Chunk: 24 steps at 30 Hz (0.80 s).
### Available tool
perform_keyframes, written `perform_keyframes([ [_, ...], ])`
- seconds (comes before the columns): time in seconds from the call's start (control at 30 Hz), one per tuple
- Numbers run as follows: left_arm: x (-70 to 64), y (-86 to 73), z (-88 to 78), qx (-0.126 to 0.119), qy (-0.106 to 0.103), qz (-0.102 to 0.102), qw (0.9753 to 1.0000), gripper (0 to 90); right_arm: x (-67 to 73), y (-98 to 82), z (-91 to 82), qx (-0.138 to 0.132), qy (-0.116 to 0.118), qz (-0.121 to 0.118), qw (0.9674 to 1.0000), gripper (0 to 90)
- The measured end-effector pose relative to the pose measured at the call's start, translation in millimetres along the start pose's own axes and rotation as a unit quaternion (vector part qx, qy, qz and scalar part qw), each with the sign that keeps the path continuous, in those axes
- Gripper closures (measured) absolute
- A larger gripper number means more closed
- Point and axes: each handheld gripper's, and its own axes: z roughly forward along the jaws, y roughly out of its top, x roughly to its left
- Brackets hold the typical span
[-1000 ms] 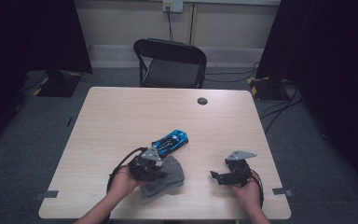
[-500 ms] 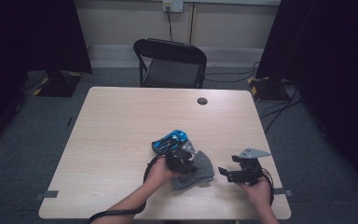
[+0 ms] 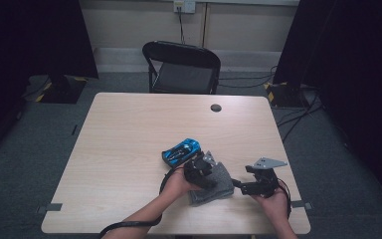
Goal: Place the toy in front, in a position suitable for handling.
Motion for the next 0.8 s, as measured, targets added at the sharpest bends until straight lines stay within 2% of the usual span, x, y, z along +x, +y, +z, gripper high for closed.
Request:
perform_keyframes([
  [0.13,-1.4,-3.9,-12.3,0.0,0.01,0.003,0.9999,31.7,2.7,2.3,1.3,-0.002,0.009,-0.004,0.9999,19.3],
  [0.2,-1.9,-8.5,-22.6,-0.002,0.021,0.014,0.9997,29.7,4.4,3.7,2.0,0.0,0.014,-0.01,0.9999,19.2],
  [0.3,0.8,-17.2,-38.3,-0.008,0.024,0.004,0.9997,26.6,7.8,6.3,4.6,0.003,0.024,-0.022,0.9995,19.0],
  [0.43,1.6,-35.5,-58.2,-0.01,0.023,-0.003,0.9997,26.1,17.7,13.4,8.7,0.01,0.044,-0.052,0.9977,19.2],
  [0.57,2.4,-57.2,-75.8,-0.01,0.032,-0.009,0.9994,26.4,29.4,21.2,13.5,0.016,0.066,-0.081,0.9944,19.5],
  [0.6,2.4,-57.2,-75.8,-0.01,0.032,-0.009,0.9994,26.5,31.9,22.8,15.5,0.019,0.072,-0.088,0.9933,20.1],
  [0.63,5.1,-67.8,-82.9,-0.011,0.035,-0.02,0.9991,26.5,34.1,24.1,17.5,0.023,0.075,-0.093,0.9925,20.3],
  [0.8,13.8,-91.6,-90.8,-0.006,0.049,-0.041,0.9979,27.3,37.1,29.4,30.5,0.044,0.084,-0.113,0.989,21.0],
])
